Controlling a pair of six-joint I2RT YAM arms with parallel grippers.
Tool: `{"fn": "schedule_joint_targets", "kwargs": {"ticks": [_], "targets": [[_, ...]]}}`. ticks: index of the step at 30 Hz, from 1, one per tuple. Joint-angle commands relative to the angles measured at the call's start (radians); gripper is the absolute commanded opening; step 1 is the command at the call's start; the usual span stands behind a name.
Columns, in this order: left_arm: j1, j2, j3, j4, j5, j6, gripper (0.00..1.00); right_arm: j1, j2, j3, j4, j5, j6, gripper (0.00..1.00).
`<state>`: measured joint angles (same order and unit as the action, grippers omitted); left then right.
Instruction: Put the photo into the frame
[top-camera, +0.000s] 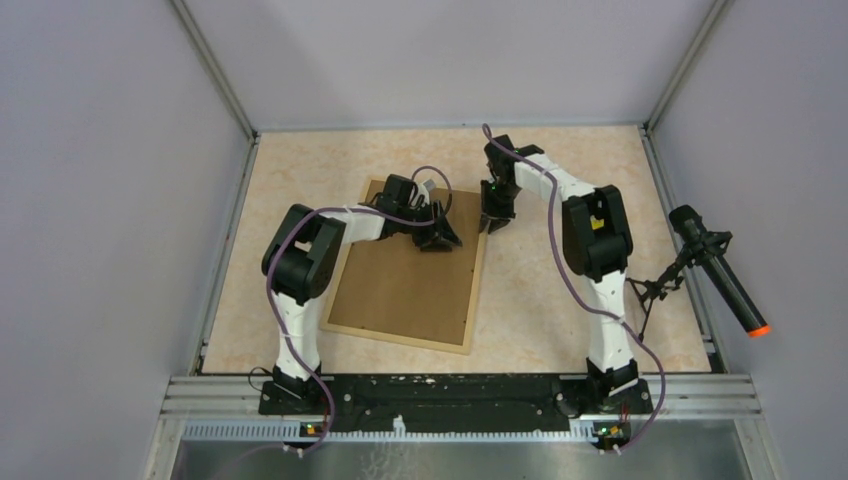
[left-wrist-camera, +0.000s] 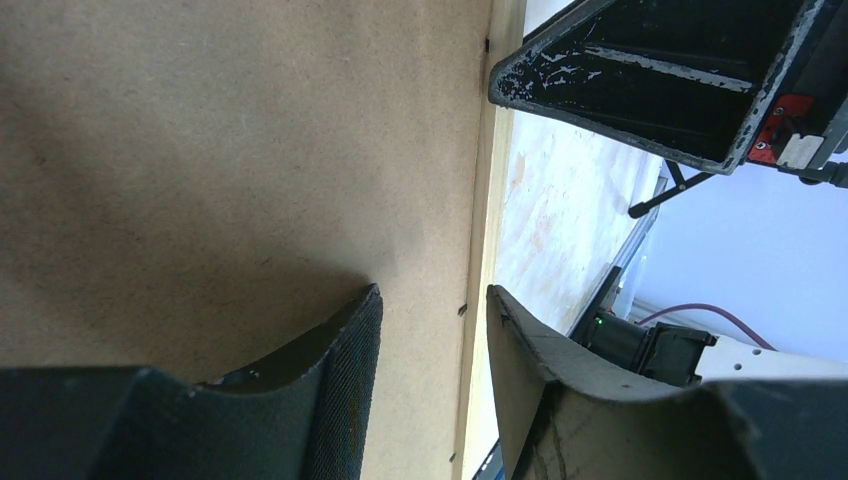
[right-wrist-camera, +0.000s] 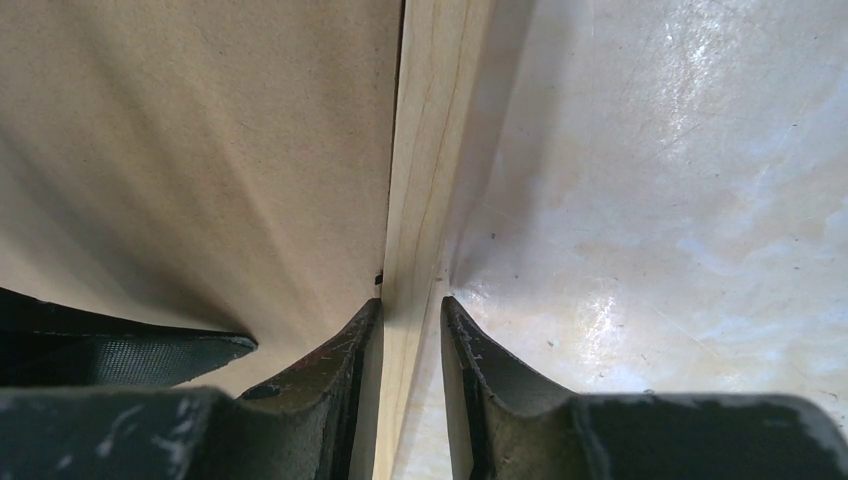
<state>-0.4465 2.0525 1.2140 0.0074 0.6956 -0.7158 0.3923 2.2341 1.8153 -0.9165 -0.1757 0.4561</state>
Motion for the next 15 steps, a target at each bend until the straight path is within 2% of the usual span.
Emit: {"fn": "schedule_joint_targets", "kwargs": {"ticks": [1,15], "targets": [[0.015,0.033,-0.061,-0.109,-0.120,0.065,0.51,-0.013,0.021,0.025,-0.018,0.071,0.013,0.27],[0.015,0.037,-0.077,-0.112,-0.126,0.078,0.50,-0.056,0.158,0.109,-0.045,0.055,-0.028,0.23]]}}
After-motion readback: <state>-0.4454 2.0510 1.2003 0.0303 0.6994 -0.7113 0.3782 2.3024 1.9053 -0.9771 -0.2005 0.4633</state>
